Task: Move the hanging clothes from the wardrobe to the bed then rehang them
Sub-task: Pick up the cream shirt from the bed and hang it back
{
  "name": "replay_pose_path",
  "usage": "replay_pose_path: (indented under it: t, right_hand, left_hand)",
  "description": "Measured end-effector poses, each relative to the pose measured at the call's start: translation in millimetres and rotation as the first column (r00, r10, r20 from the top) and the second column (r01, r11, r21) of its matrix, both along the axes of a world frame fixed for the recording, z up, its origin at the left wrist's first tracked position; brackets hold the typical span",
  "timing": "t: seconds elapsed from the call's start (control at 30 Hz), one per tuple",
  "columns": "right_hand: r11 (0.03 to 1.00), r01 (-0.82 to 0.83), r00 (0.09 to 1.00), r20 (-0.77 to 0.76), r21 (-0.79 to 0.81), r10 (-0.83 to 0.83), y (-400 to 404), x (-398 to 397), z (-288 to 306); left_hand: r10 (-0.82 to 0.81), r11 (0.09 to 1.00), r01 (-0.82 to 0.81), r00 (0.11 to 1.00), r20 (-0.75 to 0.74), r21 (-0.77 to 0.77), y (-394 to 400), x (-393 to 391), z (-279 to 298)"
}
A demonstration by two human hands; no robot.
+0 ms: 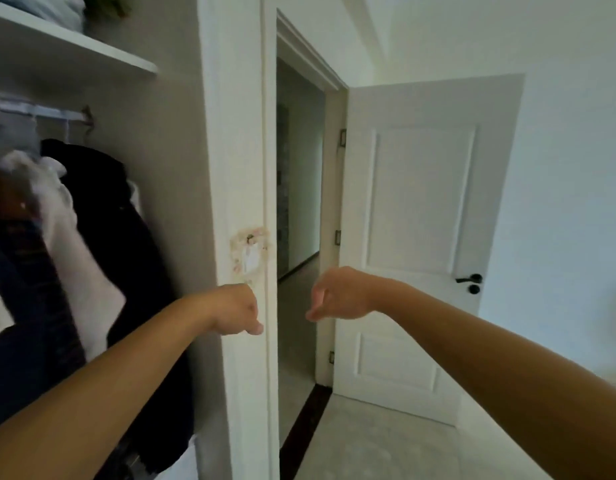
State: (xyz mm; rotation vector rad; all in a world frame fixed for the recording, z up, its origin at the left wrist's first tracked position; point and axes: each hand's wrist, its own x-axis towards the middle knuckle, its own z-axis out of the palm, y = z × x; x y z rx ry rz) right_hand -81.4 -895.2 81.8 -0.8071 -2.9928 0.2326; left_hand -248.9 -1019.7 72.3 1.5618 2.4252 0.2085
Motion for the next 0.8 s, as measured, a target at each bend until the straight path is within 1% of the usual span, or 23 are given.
replay_pose_path:
  t: [0.1, 0.2, 0.33, 0.4, 0.47, 0.53, 0.63, 0.8]
  right_hand:
    - [0.995, 0.097, 0.995, 0.031, -0.002, -0.097, 24, 68, -8]
    - [0.98, 0.199, 0.98, 0.018, -0.004, -0.199, 45, 139, -16]
    - [0.938, 0.344, 0.939, -0.013, -0.043, -0.345, 71, 236, -34]
    - [0.914, 0.403, 0.915, 0.001, -0.048, -0.403, 78, 281, -44]
    - [0.885, 0.462, 0.887, 0.014, -0.059, -0.462, 83, 326, -54]
    - [0.847, 0.528, 0.849, 0.031, -0.063, -0.527, 88, 369, -63]
    - [0.781, 0.619, 0.785, 0.037, -0.081, -0.618, 91, 427, -76]
    - [0.686, 0.724, 0.689, 0.11, -0.067, -0.716, 92, 505, -92]
  left_hand:
    - [-0.097, 0.995, 0.097, 0.995, -0.01, 0.019, 38, 60, -8]
    - [-0.175, 0.984, 0.176, 0.984, -0.046, 0.02, 71, 120, -15]
    - [-0.296, 0.954, 0.29, 0.951, -0.09, -0.078, 104, 198, -32]
    - [-0.332, 0.941, 0.327, 0.942, -0.049, -0.088, 121, 231, -41]
    - [-0.383, 0.921, 0.38, 0.924, -0.018, -0.079, 138, 269, -49]
    - [-0.437, 0.897, 0.434, 0.9, -0.017, -0.085, 156, 308, -57]
    - [-0.517, 0.852, 0.511, 0.855, -0.033, -0.117, 183, 363, -69]
    - [-0.649, 0.759, 0.637, 0.758, -0.074, -0.135, 228, 446, -83]
